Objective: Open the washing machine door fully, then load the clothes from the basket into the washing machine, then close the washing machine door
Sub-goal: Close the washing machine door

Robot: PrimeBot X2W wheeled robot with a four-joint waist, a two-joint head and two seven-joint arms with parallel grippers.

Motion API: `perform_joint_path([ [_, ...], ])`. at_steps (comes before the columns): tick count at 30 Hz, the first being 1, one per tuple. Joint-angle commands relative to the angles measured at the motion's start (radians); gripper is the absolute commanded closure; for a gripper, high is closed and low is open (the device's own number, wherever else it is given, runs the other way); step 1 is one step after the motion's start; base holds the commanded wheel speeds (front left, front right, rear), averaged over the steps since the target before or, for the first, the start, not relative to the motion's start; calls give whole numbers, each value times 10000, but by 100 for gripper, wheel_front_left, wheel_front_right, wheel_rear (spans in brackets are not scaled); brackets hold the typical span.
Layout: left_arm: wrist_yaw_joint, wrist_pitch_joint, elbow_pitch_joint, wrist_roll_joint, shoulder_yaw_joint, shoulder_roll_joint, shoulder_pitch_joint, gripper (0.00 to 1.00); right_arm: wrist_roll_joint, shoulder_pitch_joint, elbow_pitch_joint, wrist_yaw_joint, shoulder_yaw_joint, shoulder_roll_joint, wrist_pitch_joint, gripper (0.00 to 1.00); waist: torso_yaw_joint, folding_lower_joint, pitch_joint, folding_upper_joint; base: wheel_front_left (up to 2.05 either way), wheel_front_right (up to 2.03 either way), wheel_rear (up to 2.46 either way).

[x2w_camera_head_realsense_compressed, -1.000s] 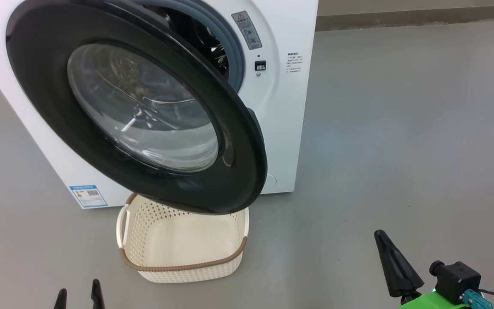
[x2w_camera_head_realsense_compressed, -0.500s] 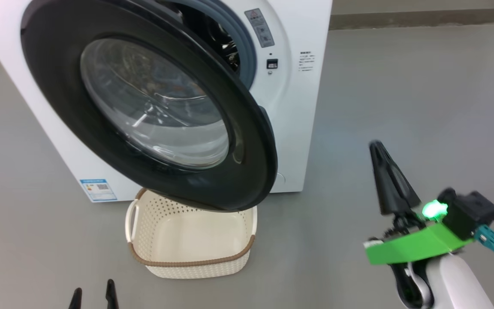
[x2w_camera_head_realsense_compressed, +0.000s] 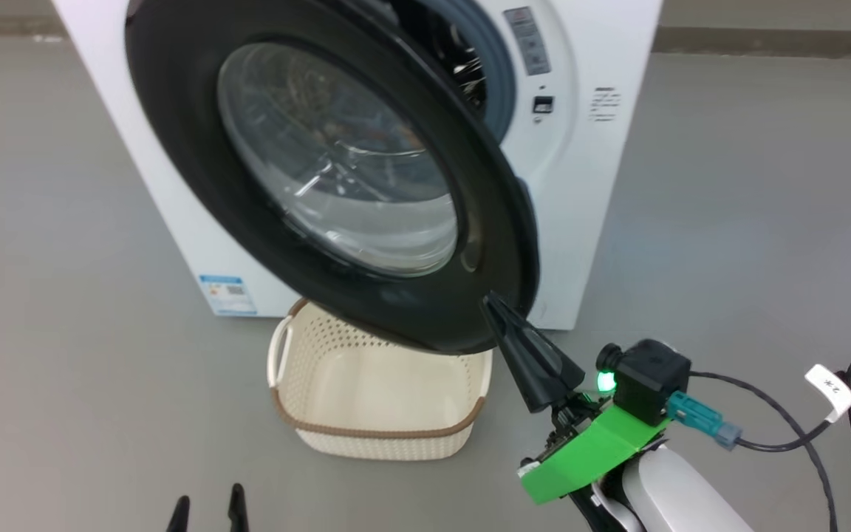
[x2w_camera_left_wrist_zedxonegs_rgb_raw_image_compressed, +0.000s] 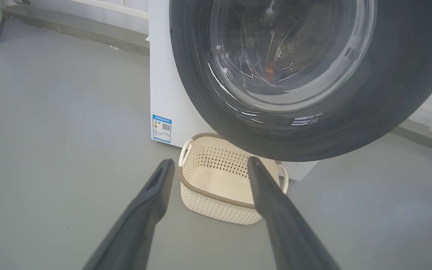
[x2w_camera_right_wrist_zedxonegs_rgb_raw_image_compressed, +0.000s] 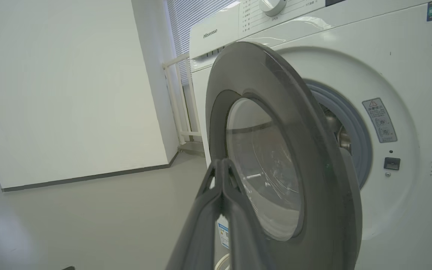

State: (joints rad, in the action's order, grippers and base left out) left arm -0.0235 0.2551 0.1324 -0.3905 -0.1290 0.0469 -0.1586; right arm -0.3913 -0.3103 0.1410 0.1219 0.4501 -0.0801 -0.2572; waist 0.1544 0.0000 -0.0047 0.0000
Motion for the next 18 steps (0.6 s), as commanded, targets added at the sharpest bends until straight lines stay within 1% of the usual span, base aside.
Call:
perform_joint_path([
  [1, -74, 66, -238, -74, 211, 34, 522, 0, -166, -350, -105, 88, 217, 80, -46, 100, 401, 0, 390, 0, 0, 0, 0],
  [7, -197, 66, -431, -374, -439, 34, 976, 0, -143, -802, 563, 88, 139, -169, -46, 100, 978, 0, 1427, 0, 0, 0, 0],
  [15, -374, 66, -608, -797, -976, 34, 1893, 0, -8, -1707, 531, 88, -35, -740, -46, 100, 1448, 0, 2939, 0, 0, 0, 0],
  [18, -398, 66, -561, -850, -962, 34, 2087, 0, -30, -1924, 524, 88, -103, -867, -46, 100, 1461, 0, 3109, 0, 0, 0, 0],
])
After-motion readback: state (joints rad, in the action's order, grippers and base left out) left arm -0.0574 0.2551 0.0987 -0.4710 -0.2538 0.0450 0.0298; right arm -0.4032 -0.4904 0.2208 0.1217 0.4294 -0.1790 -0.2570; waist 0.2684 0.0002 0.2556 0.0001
